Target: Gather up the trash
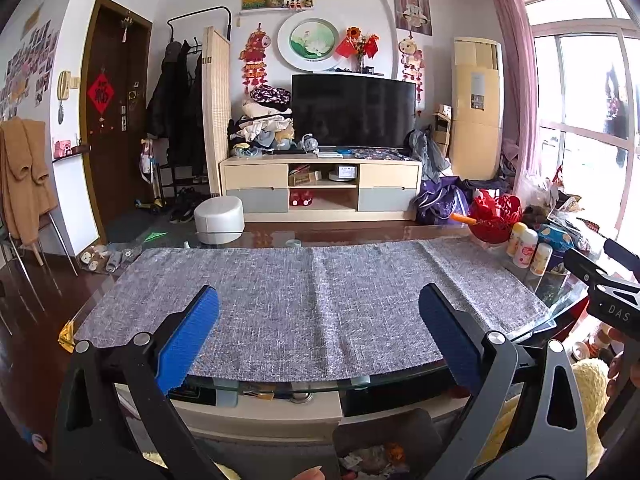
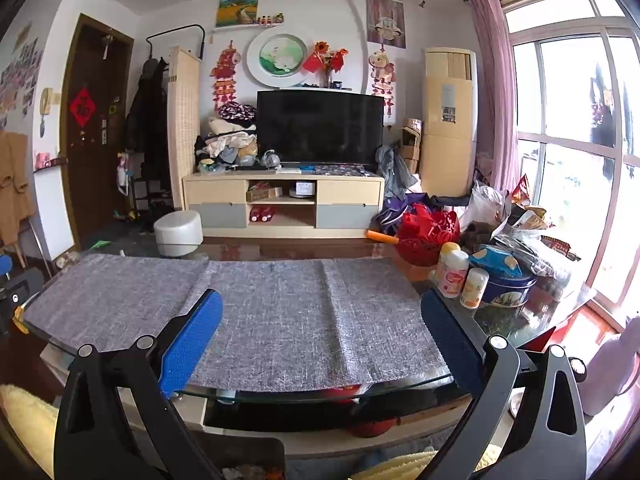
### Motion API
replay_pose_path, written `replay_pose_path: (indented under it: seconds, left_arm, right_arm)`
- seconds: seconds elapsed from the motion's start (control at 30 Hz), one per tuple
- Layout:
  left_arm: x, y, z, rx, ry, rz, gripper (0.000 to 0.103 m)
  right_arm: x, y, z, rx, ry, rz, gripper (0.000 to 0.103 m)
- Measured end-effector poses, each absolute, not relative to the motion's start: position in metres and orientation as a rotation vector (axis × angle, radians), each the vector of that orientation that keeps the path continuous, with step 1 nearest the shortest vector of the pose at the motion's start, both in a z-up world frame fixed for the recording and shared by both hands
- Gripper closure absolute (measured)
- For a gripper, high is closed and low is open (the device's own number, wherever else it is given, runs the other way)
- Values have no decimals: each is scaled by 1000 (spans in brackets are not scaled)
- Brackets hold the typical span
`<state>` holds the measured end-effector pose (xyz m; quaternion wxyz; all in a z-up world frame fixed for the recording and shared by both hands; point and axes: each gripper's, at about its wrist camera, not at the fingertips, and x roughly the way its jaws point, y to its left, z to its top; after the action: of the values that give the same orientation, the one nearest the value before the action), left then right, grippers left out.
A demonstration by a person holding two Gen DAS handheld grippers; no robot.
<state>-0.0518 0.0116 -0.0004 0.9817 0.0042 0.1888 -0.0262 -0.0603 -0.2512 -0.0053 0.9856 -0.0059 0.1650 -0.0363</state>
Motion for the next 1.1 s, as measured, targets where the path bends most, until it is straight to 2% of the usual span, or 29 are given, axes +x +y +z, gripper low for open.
replay_pose_path:
  seconds: [1.1]
  left_arm:
    - [-52, 14, 2, 7, 396, -61, 8]
  right_arm:
    - [-58, -254, -4, -7, 351, -51, 3]
